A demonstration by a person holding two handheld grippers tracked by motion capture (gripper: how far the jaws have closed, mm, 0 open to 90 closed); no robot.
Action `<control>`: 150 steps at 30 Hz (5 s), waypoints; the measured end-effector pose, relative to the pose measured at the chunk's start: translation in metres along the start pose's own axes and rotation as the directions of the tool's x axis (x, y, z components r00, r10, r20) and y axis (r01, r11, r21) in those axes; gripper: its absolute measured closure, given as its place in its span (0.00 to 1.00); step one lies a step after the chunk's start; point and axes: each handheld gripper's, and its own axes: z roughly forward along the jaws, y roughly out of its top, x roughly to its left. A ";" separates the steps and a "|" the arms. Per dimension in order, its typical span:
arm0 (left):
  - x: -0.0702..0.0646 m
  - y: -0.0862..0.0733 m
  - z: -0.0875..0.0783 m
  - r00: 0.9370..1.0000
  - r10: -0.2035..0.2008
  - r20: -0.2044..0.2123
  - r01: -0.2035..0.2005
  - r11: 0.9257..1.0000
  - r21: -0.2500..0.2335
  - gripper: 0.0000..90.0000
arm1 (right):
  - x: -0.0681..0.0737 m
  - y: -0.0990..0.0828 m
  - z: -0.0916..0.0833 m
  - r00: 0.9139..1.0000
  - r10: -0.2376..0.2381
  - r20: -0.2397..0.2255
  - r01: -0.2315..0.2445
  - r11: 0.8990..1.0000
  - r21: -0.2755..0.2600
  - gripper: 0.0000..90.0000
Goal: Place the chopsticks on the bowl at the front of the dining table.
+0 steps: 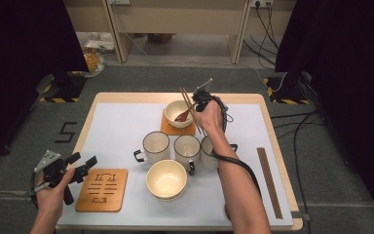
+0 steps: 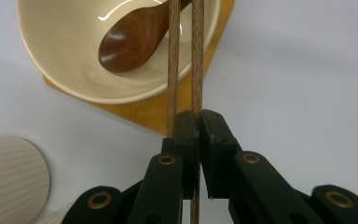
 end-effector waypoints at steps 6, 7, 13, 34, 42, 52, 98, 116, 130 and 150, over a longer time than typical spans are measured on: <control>0.000 0.000 0.000 1.000 0.002 0.000 -0.002 1.000 0.003 0.22 | 0.001 -0.001 -0.001 1.000 0.003 -0.006 -0.004 1.000 -0.011 0.93; 0.000 0.000 0.000 1.000 0.002 0.001 -0.002 1.000 0.003 0.22 | 0.001 -0.001 -0.001 1.000 0.006 -0.011 -0.006 1.000 -0.016 0.93; 0.000 0.000 0.000 1.000 0.002 0.000 -0.002 1.000 0.003 0.22 | 0.000 -0.002 -0.003 1.000 0.015 -0.019 -0.016 0.999 -0.037 0.87; -0.002 0.000 0.001 1.000 0.005 0.001 -0.005 1.000 0.005 0.22 | -0.008 -0.015 -0.015 0.997 0.050 -0.053 -0.052 0.998 -0.047 0.83; -0.003 -0.001 0.001 1.000 0.005 0.003 -0.005 1.000 0.007 0.22 | -0.003 -0.018 -0.019 0.997 0.044 -0.064 -0.048 0.997 -0.058 0.78; -0.001 -0.001 0.001 1.000 0.004 -0.001 -0.004 1.000 0.005 0.22 | 0.001 -0.017 -0.014 0.997 0.035 -0.061 -0.038 0.998 -0.046 0.72; -0.001 0.000 0.000 1.000 0.003 0.002 -0.003 1.000 0.002 0.22 | 0.012 -0.013 -0.003 1.000 0.009 -0.003 -0.009 1.000 0.005 0.89; 0.000 0.000 -0.001 1.000 0.001 0.001 -0.001 1.000 0.001 0.22 | 0.024 -0.004 0.000 1.000 -0.007 -0.013 0.007 1.000 0.002 0.89; 0.001 0.000 -0.001 1.000 0.000 0.000 0.000 1.000 0.000 0.22 | 0.030 -0.001 0.002 1.000 -0.012 -0.024 0.012 1.000 -0.003 0.89; 0.000 0.000 0.000 1.000 -0.003 0.004 0.003 1.000 0.000 0.21 | 0.032 -0.002 0.000 0.999 -0.006 -0.041 0.005 1.000 -0.028 0.80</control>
